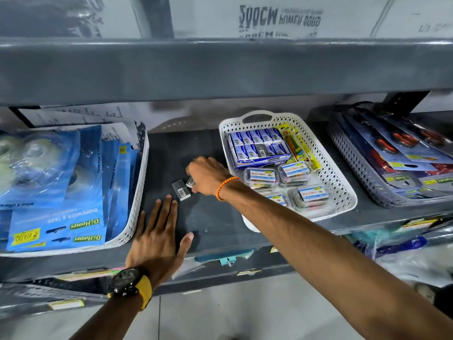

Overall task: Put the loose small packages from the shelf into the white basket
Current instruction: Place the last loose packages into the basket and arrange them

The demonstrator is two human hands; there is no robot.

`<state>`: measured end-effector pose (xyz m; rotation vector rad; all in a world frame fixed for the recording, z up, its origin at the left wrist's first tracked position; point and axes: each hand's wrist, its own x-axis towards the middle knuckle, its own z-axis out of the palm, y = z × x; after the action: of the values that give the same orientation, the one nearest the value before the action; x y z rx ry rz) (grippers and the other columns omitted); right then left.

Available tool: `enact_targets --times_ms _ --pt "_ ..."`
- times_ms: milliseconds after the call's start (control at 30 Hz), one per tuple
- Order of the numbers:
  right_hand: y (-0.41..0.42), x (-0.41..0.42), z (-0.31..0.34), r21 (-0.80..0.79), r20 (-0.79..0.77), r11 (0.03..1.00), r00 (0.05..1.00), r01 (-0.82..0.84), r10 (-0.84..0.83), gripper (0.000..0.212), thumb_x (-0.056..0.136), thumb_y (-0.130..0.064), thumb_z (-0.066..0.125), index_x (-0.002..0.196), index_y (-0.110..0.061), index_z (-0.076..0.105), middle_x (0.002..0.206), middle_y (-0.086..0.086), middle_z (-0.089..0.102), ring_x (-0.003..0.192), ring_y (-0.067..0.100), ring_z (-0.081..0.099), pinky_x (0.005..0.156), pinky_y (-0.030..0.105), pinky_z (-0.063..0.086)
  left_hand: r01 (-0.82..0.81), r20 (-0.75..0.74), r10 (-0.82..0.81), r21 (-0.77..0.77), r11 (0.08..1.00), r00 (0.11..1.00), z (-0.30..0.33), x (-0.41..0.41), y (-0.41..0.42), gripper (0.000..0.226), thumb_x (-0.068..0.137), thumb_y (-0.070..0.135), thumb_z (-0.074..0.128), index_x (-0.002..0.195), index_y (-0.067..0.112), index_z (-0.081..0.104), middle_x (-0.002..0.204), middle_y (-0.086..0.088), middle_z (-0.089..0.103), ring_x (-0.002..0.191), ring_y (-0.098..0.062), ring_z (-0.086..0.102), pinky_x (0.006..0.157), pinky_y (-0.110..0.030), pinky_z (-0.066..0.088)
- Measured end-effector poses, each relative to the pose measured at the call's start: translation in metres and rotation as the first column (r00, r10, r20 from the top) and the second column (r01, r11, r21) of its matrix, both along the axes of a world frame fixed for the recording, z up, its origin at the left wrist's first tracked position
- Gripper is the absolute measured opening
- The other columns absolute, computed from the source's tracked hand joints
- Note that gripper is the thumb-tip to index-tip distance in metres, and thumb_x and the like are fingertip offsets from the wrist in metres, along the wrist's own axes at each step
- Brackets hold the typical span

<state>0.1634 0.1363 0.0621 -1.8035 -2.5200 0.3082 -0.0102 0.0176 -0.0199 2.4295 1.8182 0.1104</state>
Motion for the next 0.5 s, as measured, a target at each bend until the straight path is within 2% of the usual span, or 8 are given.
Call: enact_targets --times_ms 100,167,333,433,500 --pt "0.000 0.004 0.004 0.023 -0.060 1.000 0.998 -0.008 0.010 0.040 0.079 -0.010 0.069 0.119 -0.015 0.068 0.120 0.011 0.065 0.111 0.036 0.063 0.094 0.039 0.053 -0.001 0.012 0.001 0.003 1.000 1.000 0.001 0.000 0.000 0.087 0.092 0.065 0.022 0.161 0.012 0.012 0.171 -0.002 0.004 0.158 -0.022 0.003 0.127 -0.051 0.012" --pt "-0.001 0.007 0.012 0.053 -0.146 0.999 0.989 0.000 0.008 0.045 0.079 -0.008 0.068 0.122 -0.019 0.066 0.119 0.008 0.064 0.110 0.032 0.063 0.094 0.036 0.052 0.001 0.007 -0.001 0.007 1.000 1.000 0.002 -0.002 -0.001 0.087 0.092 0.064 0.021 0.161 0.012 0.012 0.171 -0.003 0.004 0.158 -0.022 0.003 0.127 -0.051 0.012" --pt "-0.005 0.026 0.042 0.114 -0.267 0.993 0.964 0.033 -0.002 0.049 0.073 -0.019 0.073 0.122 -0.024 0.066 0.121 0.007 0.058 0.107 0.027 0.063 0.089 0.029 0.044 0.009 0.000 -0.009 0.006 1.000 1.000 0.002 -0.002 -0.002 0.088 0.091 0.065 0.016 0.161 0.013 0.010 0.171 -0.002 0.000 0.157 -0.021 0.000 0.127 -0.051 0.009" --pt "-0.004 0.056 0.057 0.121 -0.304 0.987 0.950 0.108 -0.067 0.057 0.069 -0.022 0.076 0.124 -0.024 0.064 0.124 0.008 0.049 0.106 0.027 0.062 0.087 0.023 0.042 0.013 0.005 -0.013 0.013 1.000 1.000 0.002 0.000 -0.002 0.088 0.092 0.065 0.017 0.161 0.012 0.011 0.170 -0.003 0.003 0.157 -0.021 0.003 0.127 -0.053 0.011" --pt "-0.003 0.080 0.063 0.126 -0.309 0.978 0.943 0.168 -0.122 0.062 0.066 -0.021 0.079 0.126 -0.020 0.061 0.126 0.010 0.046 0.104 0.030 0.062 0.086 0.023 0.044 0.018 0.003 -0.018 0.019 1.000 1.000 0.002 -0.002 -0.002 0.089 0.092 0.067 0.013 0.161 0.011 0.011 0.170 -0.003 0.005 0.157 -0.022 0.004 0.127 -0.054 0.011"
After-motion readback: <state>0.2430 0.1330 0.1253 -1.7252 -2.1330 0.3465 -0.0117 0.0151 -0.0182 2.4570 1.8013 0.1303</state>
